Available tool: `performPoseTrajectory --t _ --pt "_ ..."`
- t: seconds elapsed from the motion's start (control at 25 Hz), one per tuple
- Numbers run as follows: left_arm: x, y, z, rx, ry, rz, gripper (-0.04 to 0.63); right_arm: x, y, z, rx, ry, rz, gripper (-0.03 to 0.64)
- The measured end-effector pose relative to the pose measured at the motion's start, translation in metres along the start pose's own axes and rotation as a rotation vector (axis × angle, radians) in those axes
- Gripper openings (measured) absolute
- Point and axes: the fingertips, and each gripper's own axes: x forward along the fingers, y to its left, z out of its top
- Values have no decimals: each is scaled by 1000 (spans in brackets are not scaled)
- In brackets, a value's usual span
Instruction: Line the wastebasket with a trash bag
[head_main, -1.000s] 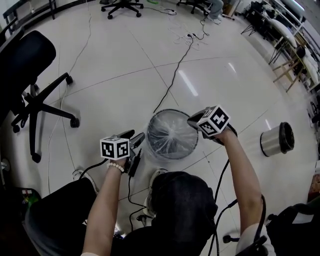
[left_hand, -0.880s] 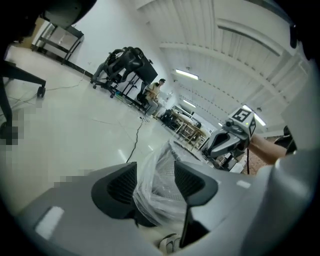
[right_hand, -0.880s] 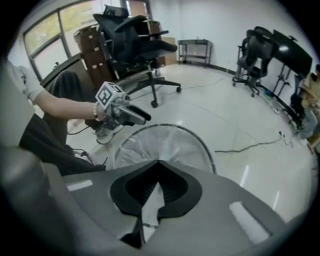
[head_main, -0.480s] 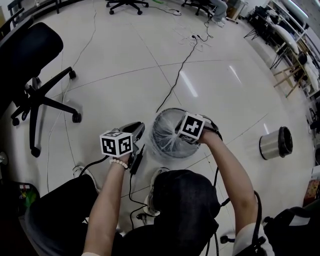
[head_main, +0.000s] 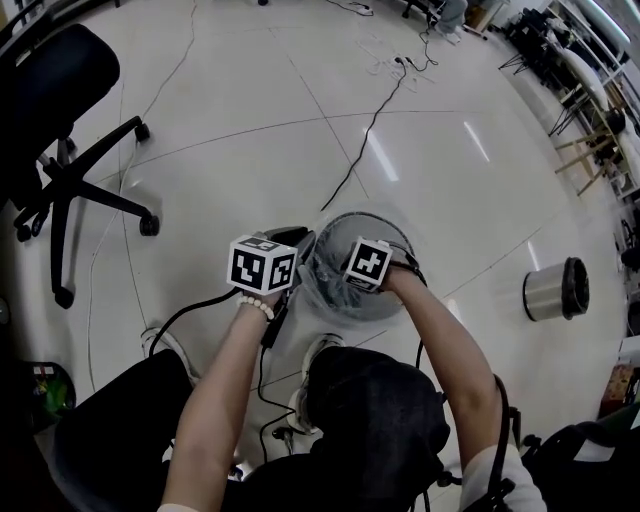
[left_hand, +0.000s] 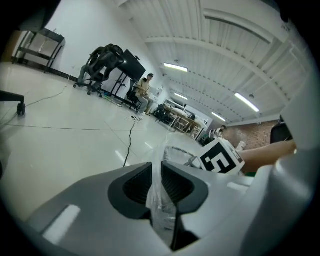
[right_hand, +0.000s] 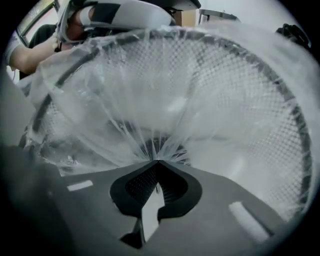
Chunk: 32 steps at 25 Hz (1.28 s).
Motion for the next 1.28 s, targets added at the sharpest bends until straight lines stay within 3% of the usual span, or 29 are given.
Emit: performPoseTrajectory --t 0.2,0.36,0.6,0.88,1.12,1.28 --pt "12 10 -18 26 63 9 71 20 9 3 -17 -50 59 0" --pt "15 19 -22 11 63 17 71 29 5 6 -62 -79 43 0" --pt "24 24 -27 29 91 24 71 52 16 13 -113 -128 111 0" --pt "30 29 -42 30 124 29 71 75 23 4 -152 -96 177 0" --pt "33 28 -39 9 99 12 72 86 17 2 -143 -91 169 0" --pt "28 21 -20 -38 -5 -44 74 95 9 -12 -148 -10 144 0"
